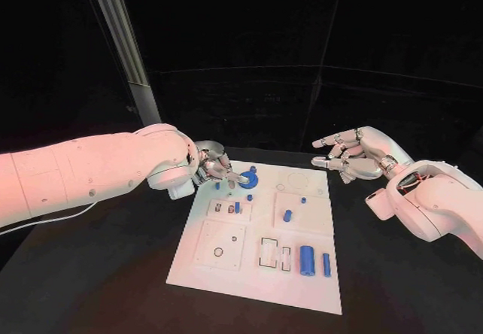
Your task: Assemble the parts on the task board
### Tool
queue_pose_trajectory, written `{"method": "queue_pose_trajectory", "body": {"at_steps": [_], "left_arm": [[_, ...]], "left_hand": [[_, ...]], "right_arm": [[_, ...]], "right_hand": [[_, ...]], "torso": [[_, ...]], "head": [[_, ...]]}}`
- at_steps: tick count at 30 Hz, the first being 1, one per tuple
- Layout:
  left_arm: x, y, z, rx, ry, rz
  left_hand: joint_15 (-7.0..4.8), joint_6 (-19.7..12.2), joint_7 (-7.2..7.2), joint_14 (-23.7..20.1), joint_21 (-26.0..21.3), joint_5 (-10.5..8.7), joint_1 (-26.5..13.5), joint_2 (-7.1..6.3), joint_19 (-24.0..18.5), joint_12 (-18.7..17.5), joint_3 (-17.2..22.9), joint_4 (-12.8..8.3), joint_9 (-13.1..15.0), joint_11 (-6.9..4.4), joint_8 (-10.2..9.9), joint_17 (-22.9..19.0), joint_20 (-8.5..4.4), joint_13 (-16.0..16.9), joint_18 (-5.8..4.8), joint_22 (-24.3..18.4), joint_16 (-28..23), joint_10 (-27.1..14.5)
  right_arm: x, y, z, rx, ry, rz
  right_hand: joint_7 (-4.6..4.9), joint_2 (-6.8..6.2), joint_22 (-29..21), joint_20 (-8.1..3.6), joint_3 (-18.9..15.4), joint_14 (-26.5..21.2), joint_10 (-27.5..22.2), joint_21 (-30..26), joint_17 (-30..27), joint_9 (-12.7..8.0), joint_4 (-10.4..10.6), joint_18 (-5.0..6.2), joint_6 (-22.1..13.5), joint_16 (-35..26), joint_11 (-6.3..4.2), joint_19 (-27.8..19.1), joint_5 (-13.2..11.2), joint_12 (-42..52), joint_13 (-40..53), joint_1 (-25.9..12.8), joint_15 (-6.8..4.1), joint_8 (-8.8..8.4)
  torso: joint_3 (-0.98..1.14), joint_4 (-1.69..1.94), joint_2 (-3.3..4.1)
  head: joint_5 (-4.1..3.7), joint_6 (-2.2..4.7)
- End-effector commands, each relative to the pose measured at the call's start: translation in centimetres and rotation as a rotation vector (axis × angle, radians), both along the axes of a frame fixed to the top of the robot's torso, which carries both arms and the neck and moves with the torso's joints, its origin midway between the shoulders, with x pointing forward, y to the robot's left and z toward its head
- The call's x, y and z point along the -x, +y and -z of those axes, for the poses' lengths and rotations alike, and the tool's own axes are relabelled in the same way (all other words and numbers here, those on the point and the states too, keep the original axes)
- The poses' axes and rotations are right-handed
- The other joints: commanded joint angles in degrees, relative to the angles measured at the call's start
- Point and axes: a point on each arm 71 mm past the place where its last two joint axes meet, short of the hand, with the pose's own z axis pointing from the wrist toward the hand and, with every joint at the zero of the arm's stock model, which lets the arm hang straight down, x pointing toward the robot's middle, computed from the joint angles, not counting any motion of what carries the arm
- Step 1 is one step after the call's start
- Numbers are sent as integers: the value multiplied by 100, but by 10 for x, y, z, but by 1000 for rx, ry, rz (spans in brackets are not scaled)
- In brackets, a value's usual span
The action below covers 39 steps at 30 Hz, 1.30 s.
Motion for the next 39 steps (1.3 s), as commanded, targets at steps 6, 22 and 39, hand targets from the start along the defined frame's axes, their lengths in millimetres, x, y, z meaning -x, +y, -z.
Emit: {"method": "queue_pose_trajectory", "body": {"at_steps": [6, 22, 39], "left_arm": [[-6, -13, 14, -236, 61, 19], [-11, -30, 26, -331, 131, 63], [-11, -37, 28, -341, 140, 82]], "left_hand": [[-42, -109, -15, 605, 111, -56, -81, 7, 175, 111, -84, -1, 147, -8, 164, 1505, -25, 126, -88, 211, 17, 63], [-45, -173, -18, 605, 134, -53, -42, 33, 188, 146, -84, -20, 233, -11, 251, 1505, -29, 166, -95, 255, 17, 58], [-44, -226, -20, 605, 169, -46, 19, 72, 206, 194, -66, -35, 309, -13, 327, 1505, -30, 224, -107, 321, 17, 67]], "right_arm": [[-2, 2, 1, -23, 37, -6], [-5, 7, 2, -5, 43, -15], [-7, 9, 4, -2, 46, -14]], "right_hand": [[-39, 30, -55, -6, -76, 88, 54, -100, 31, 10, 2, 94, 23, -96, -21, 82, 153, -28, -62, 32, -4, 23], [-45, 72, -134, -18, -116, 134, 49, -206, 75, 10, 18, 95, 31, -194, -30, 152, 494, -33, -154, 59, -14, 25], [-45, 71, -148, -18, -118, 135, 48, -217, 74, 10, 18, 96, 30, -202, -30, 152, 509, -33, -159, 61, -14, 25]], "torso": [[4, -13, 7], [-13, -3, 10], [-10, 1, 10]], "head": [[56, -32], [54, -134], [47, -189]]}}
